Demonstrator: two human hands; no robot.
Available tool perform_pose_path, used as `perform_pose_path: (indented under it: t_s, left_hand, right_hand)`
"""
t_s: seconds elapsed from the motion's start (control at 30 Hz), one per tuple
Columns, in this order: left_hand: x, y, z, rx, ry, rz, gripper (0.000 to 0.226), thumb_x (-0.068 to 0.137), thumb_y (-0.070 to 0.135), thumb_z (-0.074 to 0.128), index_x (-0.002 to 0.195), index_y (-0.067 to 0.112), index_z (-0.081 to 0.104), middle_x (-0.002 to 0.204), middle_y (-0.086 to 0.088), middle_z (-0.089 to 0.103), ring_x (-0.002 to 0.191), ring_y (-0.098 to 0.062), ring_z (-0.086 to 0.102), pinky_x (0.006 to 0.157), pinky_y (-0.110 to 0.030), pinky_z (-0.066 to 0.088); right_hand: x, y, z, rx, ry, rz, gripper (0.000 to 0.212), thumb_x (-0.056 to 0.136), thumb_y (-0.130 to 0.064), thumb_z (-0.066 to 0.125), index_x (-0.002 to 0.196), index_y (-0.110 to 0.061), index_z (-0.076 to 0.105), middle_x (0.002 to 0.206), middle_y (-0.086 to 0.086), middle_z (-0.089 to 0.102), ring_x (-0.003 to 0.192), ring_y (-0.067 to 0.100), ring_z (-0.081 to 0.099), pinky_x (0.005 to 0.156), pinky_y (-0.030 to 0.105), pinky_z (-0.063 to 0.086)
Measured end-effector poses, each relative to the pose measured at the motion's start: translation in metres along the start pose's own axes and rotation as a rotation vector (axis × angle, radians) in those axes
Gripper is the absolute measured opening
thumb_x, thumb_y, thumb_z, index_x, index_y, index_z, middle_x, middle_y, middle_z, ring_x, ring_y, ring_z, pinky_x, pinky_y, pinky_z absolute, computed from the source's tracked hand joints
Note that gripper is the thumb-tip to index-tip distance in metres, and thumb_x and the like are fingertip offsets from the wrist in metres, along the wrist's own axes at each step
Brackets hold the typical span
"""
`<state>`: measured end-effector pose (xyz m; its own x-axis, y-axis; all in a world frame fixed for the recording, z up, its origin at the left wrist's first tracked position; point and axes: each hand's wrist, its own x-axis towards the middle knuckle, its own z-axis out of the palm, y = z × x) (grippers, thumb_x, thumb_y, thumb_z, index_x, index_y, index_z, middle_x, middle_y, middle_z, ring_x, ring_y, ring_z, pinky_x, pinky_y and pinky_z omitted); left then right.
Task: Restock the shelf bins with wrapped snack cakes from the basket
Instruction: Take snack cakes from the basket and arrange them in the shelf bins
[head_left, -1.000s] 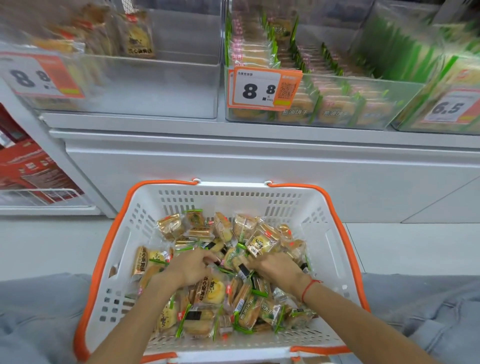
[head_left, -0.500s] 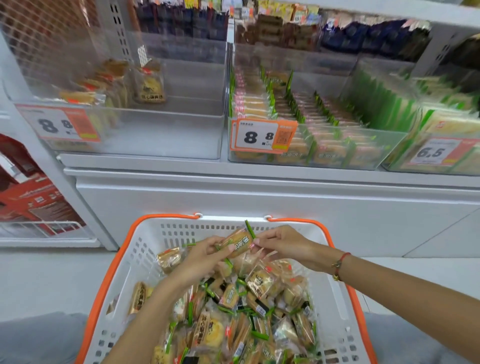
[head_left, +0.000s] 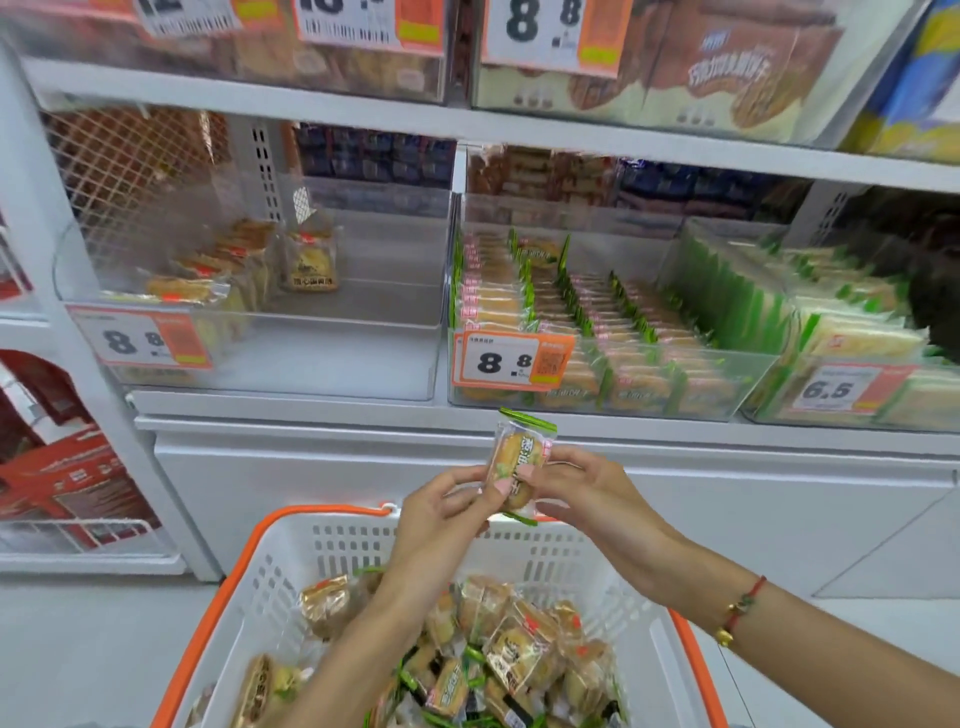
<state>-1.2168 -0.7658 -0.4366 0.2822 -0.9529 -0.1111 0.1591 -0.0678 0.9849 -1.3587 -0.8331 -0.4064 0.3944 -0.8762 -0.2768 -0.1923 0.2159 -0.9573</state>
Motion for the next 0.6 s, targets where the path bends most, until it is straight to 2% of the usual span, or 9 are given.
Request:
perform_pose_path:
  t_s: [0.03,0.1,0.23,0.37,0.43,0.5,0.6]
  left_hand:
    - [0.001,0.005,0.002,0.008,0.034,0.043,0.015,0.083,0.020,0.069,0.098,0.019,0.070,0.087,0.004,0.075,0.086,-0.003,0.068,0.078,-0.013,0.051]
    - [0.005,0.017,0.002,0.069,0.081,0.146,0.012,0.084,0.023,0.069,0.096,0.023,0.073,0.089,0.011,0.074,0.087,0.001,0.065,0.071,-0.006,0.047]
    - [0.030,0.060,-0.008,0.199,0.241,0.452,0.008,0.086,0.024,0.067,0.093,0.028,0.069,0.088,0.015,0.069,0.084,0.006,0.060,0.071,-0.007,0.045]
    - [0.074,0.109,-0.020,0.301,0.420,0.652,0.011,0.092,0.018,0.061,0.098,0.026,0.065,0.093,0.018,0.065,0.085,0.006,0.058,0.073,-0.006,0.043]
    - [0.099,0.125,-0.021,0.376,0.435,0.642,0.014,0.094,0.022,0.058,0.106,0.028,0.060,0.099,0.020,0.061,0.085,0.008,0.056,0.073,-0.010,0.041]
    - [0.123,0.134,-0.020,0.507,0.413,0.556,0.024,0.096,0.033,0.053,0.119,0.029,0.054,0.110,0.015,0.059,0.088,0.004,0.054,0.078,-0.021,0.040]
    - [0.147,0.137,-0.017,0.612,0.316,0.447,0.041,0.097,0.041,0.047,0.135,0.027,0.044,0.128,0.005,0.055,0.107,-0.010,0.053,0.091,-0.032,0.042]
  right_hand:
    - [-0.003,-0.004,0.001,0.000,0.039,-0.045,0.031,0.084,-0.024,0.071,0.112,-0.014,0.063,0.102,0.002,0.073,0.101,0.018,0.067,0.094,0.035,0.051]
    - [-0.007,-0.015,-0.001,0.012,0.086,-0.139,0.026,0.085,-0.022,0.070,0.109,-0.017,0.063,0.102,-0.001,0.073,0.098,0.012,0.067,0.087,0.024,0.052]
    - [-0.001,-0.051,-0.019,0.011,0.146,-0.315,0.017,0.087,-0.011,0.065,0.100,-0.019,0.057,0.088,-0.006,0.068,0.075,-0.009,0.064,0.070,0.008,0.048]
    - [0.027,-0.094,-0.041,-0.121,0.184,-0.393,0.017,0.089,-0.015,0.065,0.105,-0.020,0.062,0.094,-0.004,0.071,0.078,-0.003,0.065,0.060,0.009,0.044]
    - [0.048,-0.115,-0.049,-0.169,0.210,-0.408,0.018,0.091,-0.013,0.062,0.108,-0.018,0.064,0.097,-0.002,0.073,0.081,0.003,0.067,0.061,0.012,0.045]
    - [0.078,-0.133,-0.057,-0.300,0.254,-0.446,0.021,0.091,-0.014,0.062,0.112,-0.017,0.065,0.102,-0.003,0.071,0.091,0.009,0.066,0.072,0.020,0.048]
    - [0.123,-0.152,-0.068,-0.618,0.341,-0.507,0.030,0.090,-0.022,0.065,0.120,-0.018,0.063,0.114,-0.001,0.067,0.105,0.015,0.061,0.090,0.027,0.047]
